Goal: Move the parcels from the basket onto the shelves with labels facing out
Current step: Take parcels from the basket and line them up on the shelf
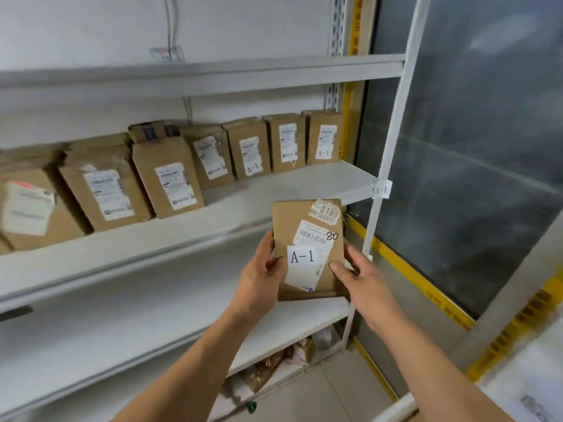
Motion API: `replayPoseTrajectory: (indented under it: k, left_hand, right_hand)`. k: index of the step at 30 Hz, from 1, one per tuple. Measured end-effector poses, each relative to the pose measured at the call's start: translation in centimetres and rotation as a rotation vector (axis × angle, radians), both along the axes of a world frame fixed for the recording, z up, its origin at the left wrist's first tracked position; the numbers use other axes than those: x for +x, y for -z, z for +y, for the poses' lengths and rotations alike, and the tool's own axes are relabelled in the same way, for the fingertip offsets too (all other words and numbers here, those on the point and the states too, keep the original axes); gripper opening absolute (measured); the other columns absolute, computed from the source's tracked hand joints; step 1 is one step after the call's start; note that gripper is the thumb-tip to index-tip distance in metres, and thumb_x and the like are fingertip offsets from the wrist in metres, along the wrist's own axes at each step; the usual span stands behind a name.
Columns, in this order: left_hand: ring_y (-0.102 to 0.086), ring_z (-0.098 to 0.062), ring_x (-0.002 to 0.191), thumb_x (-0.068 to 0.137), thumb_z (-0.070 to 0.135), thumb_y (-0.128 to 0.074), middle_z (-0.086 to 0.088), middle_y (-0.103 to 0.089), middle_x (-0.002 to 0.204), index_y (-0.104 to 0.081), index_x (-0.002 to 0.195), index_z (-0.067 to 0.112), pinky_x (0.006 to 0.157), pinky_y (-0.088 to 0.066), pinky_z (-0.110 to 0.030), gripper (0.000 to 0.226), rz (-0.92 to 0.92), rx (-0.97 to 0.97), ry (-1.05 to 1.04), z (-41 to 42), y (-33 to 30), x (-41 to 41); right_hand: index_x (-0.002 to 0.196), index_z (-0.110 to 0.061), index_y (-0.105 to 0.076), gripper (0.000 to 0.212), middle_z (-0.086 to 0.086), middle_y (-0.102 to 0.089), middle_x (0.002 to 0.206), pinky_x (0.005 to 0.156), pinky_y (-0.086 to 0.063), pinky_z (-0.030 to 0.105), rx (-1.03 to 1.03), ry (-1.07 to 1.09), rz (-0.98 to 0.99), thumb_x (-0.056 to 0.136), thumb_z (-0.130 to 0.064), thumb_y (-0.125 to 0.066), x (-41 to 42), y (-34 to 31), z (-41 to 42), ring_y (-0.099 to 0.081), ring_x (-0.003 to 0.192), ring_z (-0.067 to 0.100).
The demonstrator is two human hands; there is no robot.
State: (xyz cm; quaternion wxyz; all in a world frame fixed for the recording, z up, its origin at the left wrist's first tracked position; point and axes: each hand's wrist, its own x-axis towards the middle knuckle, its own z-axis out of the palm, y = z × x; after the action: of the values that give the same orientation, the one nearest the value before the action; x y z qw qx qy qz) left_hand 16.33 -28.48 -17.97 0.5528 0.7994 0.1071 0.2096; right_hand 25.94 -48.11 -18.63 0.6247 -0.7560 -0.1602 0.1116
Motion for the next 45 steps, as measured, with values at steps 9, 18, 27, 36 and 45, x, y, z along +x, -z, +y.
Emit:
replayPoseTrajectory:
  k: [9,18,27,36,45]
  left_hand:
    - [-0.07,-0.025,0.111,0.108,0.013,-0.046,0.014,-0.07,0.13,-0.033,0.158,0.05,0.087,-0.06,-0.058,0.064,-0.115,0.119,-0.068,12.8,-4.2,2.3]
    - [-0.063,-0.017,0.129,0.107,0.013,-0.047,0.009,-0.064,0.144,-0.028,0.162,0.039,0.102,-0.057,-0.053,0.064,-0.152,0.135,-0.125,19.3,-4.9,7.4]
    - [-0.072,-0.011,0.11,0.109,0.02,-0.05,0.009,-0.068,0.135,-0.03,0.16,0.048,0.08,-0.066,-0.043,0.061,-0.195,0.138,-0.286,22.7,-4.3,14.0]
    - [-0.068,-0.004,0.104,0.111,0.03,-0.047,0.01,-0.065,0.131,-0.027,0.163,0.042,0.073,-0.061,-0.019,0.057,-0.197,0.177,-0.497,23.2,-3.2,16.5]
    - [-0.072,-0.02,0.081,0.106,0.018,-0.053,0.003,-0.076,0.107,-0.042,0.151,0.043,0.067,-0.062,-0.047,0.053,-0.105,0.274,-0.801,24.6,-2.2,18.8]
  right_hand:
    - [0.153,-0.045,-0.048,0.054,-0.031,-0.057,0.132,0.07,-0.044,-0.003,0.01,-0.103,-0.144,0.106,-0.025,-0.064,4.2,-4.3,13.5,-0.056,0.102,-0.025]
    - [0.152,-0.04,-0.053,0.054,-0.021,-0.064,0.14,0.106,-0.051,0.025,0.087,-0.148,-0.169,0.104,-0.022,-0.067,10.0,-6.0,20.3,-0.059,0.119,-0.01]
    - [0.16,-0.02,-0.042,0.066,-0.01,-0.054,0.14,0.095,-0.041,0.013,0.062,-0.248,-0.14,0.101,-0.017,-0.07,18.8,-5.7,26.4,-0.045,0.13,0.002]
    - [0.162,-0.019,-0.038,0.073,0.011,-0.049,0.159,0.106,-0.04,0.026,0.03,-0.33,-0.144,0.098,-0.013,-0.074,23.7,-3.4,31.2,-0.046,0.147,0.022]
    - [0.159,-0.021,-0.044,0.072,0.006,-0.058,0.15,0.111,-0.043,0.029,0.089,-0.321,-0.179,0.096,-0.014,-0.076,24.4,-2.2,34.2,-0.05,0.136,0.011]
